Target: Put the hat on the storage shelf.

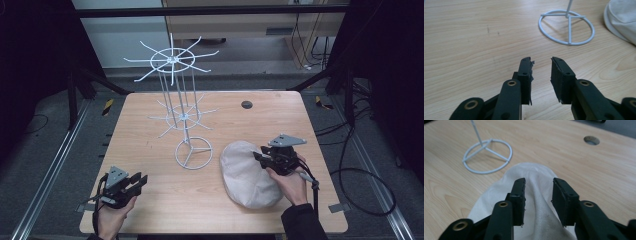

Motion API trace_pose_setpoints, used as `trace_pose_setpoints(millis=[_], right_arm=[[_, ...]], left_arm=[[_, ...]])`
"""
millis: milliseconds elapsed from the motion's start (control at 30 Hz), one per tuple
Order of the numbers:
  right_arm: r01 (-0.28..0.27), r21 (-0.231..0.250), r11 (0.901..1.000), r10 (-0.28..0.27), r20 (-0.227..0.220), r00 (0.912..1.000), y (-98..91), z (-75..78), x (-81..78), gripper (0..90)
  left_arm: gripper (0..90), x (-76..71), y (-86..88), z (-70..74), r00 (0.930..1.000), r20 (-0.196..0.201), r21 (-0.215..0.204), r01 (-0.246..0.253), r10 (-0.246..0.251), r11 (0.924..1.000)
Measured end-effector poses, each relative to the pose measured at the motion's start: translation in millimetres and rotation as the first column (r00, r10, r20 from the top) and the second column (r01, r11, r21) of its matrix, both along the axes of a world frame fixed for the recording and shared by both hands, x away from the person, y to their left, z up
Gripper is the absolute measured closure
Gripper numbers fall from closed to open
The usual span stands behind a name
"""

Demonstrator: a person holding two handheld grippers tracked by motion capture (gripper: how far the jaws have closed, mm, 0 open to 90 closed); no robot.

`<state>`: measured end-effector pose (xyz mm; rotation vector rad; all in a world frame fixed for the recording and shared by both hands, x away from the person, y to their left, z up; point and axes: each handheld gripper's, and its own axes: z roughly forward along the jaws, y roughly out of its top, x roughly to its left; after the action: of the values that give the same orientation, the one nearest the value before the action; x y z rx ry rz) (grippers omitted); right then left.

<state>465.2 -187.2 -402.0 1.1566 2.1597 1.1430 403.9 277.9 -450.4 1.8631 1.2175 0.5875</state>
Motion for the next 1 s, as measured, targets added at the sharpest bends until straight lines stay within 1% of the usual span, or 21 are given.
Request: trace_pose_setpoints(millis=[67, 133, 167, 200, 267, 300, 333, 367, 433, 467, 500, 533, 567, 633, 700, 800, 867, 900, 933, 967, 1000], right_arm=[[0.010, 0.021, 0.9997, -0.011, 0.023, 0.9997, -3.7, 5.3, -8.6, 60.4], [0.005, 0.045, 0.9990, -0.007, 0.045, 0.9990, -7.6, 9.5, -18.5, 62.9], [0.001, 0.056, 0.9984, -0.003, 0.052, 0.9987, -9.4, 11.4, -23.4, 65.9], [-0.006, 0.063, 0.9980, 0.002, 0.066, 0.9978, -11.5, 13.0, -28.1, 68.4], [-0.017, 0.084, 0.9963, 0.012, 0.060, 0.9981, -14.5, 15.7, -36.9, 76.2], [-0.025, 0.095, 0.9951, 0.020, 0.059, 0.9981, -15.8, 16.5, -42.0, 79.5], [-0.042, 0.108, 0.9933, 0.037, 0.045, 0.9983, -17.4, 15.5, -52.6, 85.4], [-0.042, 0.108, 0.9933, 0.037, 0.045, 0.9983, -17.4, 15.5, -52.6, 85.4], [-0.053, 0.108, 0.9927, 0.050, 0.029, 0.9983, -17.4, 11.8, -60.6, 89.7], [-0.057, 0.109, 0.9924, 0.056, 0.015, 0.9983, -16.5, 9.6, -64.5, 89.8], [-0.064, 0.087, 0.9941, 0.063, 0.008, 0.9980, -14.9, 3.9, -70.7, 90.0], [-0.064, 0.087, 0.9941, 0.063, 0.008, 0.9980, -14.9, 3.9, -70.7, 90.0], [-0.076, 0.085, 0.9935, 0.076, -0.006, 0.9971, -12.8, -2.4, -75.6, 90.0], [-0.080, 0.087, 0.9930, 0.081, -0.010, 0.9966, -12.4, -5.0, -76.9, 90.0], [-0.088, 0.094, 0.9917, 0.091, -0.029, 0.9954, -10.6, -13.3, -78.7, 90.0], [-0.096, 0.095, 0.9909, 0.100, -0.043, 0.9940, -7.1, -23.8, -78.7, 90.0], [-0.097, 0.095, 0.9907, 0.103, -0.050, 0.9935, -4.0, -28.6, -78.3, 90.0], [-0.104, 0.109, 0.9886, 0.110, -0.053, 0.9925, -0.4, -32.4, -78.0, 90.0], [-0.107, 0.111, 0.9880, 0.114, -0.055, 0.9919, 0.9, -33.5, -78.1, 90.0], [-0.112, 0.114, 0.9871, 0.119, -0.058, 0.9911, 3.6, -35.4, -78.1, 90.0], [-0.112, 0.114, 0.9871, 0.119, -0.058, 0.9911, 3.6, -35.4, -78.1, 90.0]], left_arm=[[73.0, -0.7, -4.4, 1.2, 0.9996, -0.007, -0.012, 0.026, -0.026, 0.9996], [75.8, -1.1, -10.0, 2.3, 0.9982, -0.025, -0.023, 0.053, -0.054, 0.9983], [77.4, -1.7, -13.7, 2.8, 0.9976, -0.027, -0.020, 0.063, -0.063, 0.9978], [78.5, -2.2, -17.1, 3.6, 0.9966, -0.027, -0.008, 0.077, -0.077, 0.9970], [81.4, -3.0, -24.2, 4.6, 0.9950, -0.028, -0.005, 0.096, -0.096, 0.9954], [83.1, -3.3, -30.6, 5.4, 0.9931, -0.029, 0.004, 0.114, -0.114, 0.9935], [85.7, -3.0, -38.3, 6.2, 0.9904, -0.030, 0.021, 0.136, -0.135, 0.9905], [86.7, -3.0, -38.3, 6.2, 0.9904, -0.030, 0.021, 0.136, -0.135, 0.9905], [87.2, -2.3, -47.0, 6.9, 0.9869, -0.035, 0.039, 0.159, -0.158, 0.9865], [88.0, -2.0, -50.8, 7.3, 0.9851, -0.033, 0.046, 0.170, -0.168, 0.9844], [89.2, -1.9, -54.4, 8.0, 0.9834, -0.033, 0.056, 0.180, -0.178, 0.9821], [89.2, -1.7, -57.1, 8.4, 0.9828, -0.031, 0.058, 0.183, -0.182, 0.9813], [89.5, -1.2, -61.3, 9.3, 0.9816, -0.029, 0.060, 0.190, -0.189, 0.9799], [89.5, 0.1, -68.3, 11.0, 0.9803, -0.018, 0.059, 0.197, -0.197, 0.9786], [89.6, 2.0, -76.4, 12.6, 0.9788, -0.012, 0.058, 0.205, -0.204, 0.9771], [89.6, 7.3, -89.9, 13.7, 0.9753, -0.001, 0.059, 0.221, -0.221, 0.9736], [89.7, 11.7, -100.0, 13.1, 0.9729, 0.000, 0.059, 0.231, -0.231, 0.9712], [89.7, 14.1, -105.3, 12.3, 0.9721, -0.002, 0.058, 0.234, -0.235, 0.9704], [89.7, 19.4, -115.9, 10.2, 0.9695, -0.004, 0.062, 0.245, -0.245, 0.9676], [89.7, 22.2, -121.3, 9.0, 0.9682, -0.010, 0.064, 0.250, -0.250, 0.9661], [89.7, 22.2, -121.3, 9.0, 0.9682, -0.010, 0.064, 0.250, -0.250, 0.9661]])
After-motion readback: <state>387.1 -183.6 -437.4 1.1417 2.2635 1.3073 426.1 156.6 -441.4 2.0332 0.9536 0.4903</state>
